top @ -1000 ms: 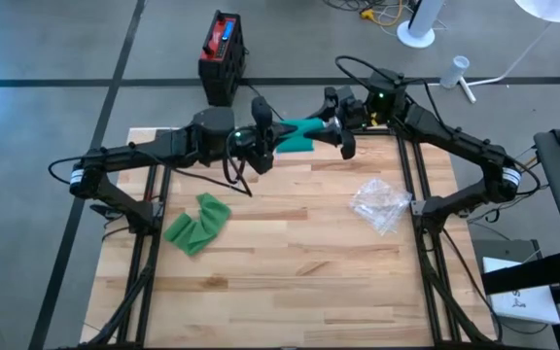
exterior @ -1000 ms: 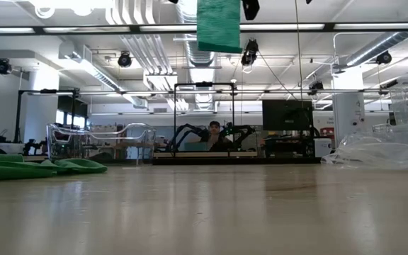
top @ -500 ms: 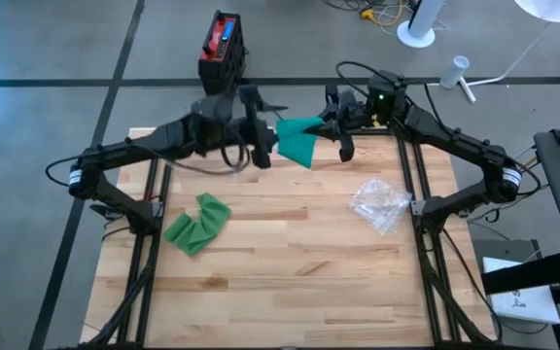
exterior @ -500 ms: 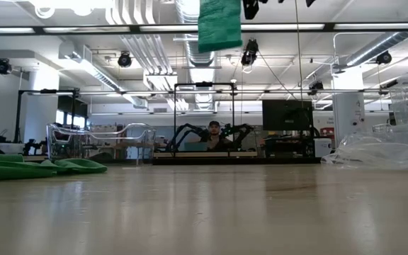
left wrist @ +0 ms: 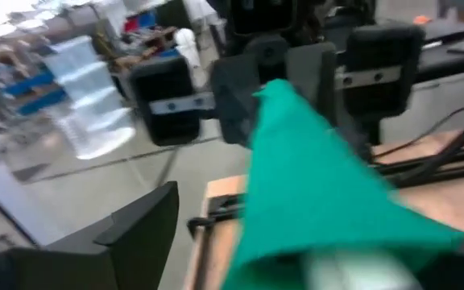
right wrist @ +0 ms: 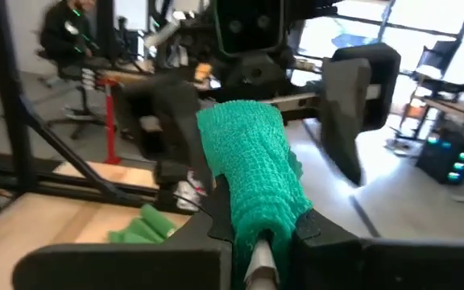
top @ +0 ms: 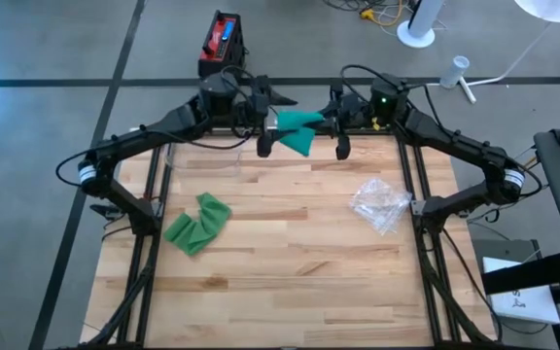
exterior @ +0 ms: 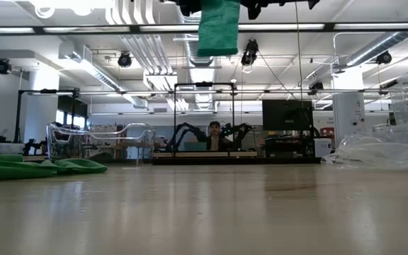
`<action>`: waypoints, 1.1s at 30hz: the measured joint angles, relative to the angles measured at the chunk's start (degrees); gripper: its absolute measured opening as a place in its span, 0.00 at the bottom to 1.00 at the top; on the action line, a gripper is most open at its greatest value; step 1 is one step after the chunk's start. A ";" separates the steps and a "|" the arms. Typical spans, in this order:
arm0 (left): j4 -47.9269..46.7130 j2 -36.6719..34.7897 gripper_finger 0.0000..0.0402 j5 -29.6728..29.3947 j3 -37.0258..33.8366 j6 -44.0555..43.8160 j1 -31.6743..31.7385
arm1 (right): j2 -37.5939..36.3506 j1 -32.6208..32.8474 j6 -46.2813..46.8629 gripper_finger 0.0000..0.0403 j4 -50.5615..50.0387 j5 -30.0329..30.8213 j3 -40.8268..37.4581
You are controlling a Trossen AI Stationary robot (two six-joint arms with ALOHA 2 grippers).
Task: Roll bandage
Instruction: Roll the blue bandage
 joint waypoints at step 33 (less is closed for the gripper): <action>-0.67 -1.09 0.09 -1.40 0.00 -0.89 1.49 | -1.86 0.13 4.29 0.36 -1.35 2.47 -0.09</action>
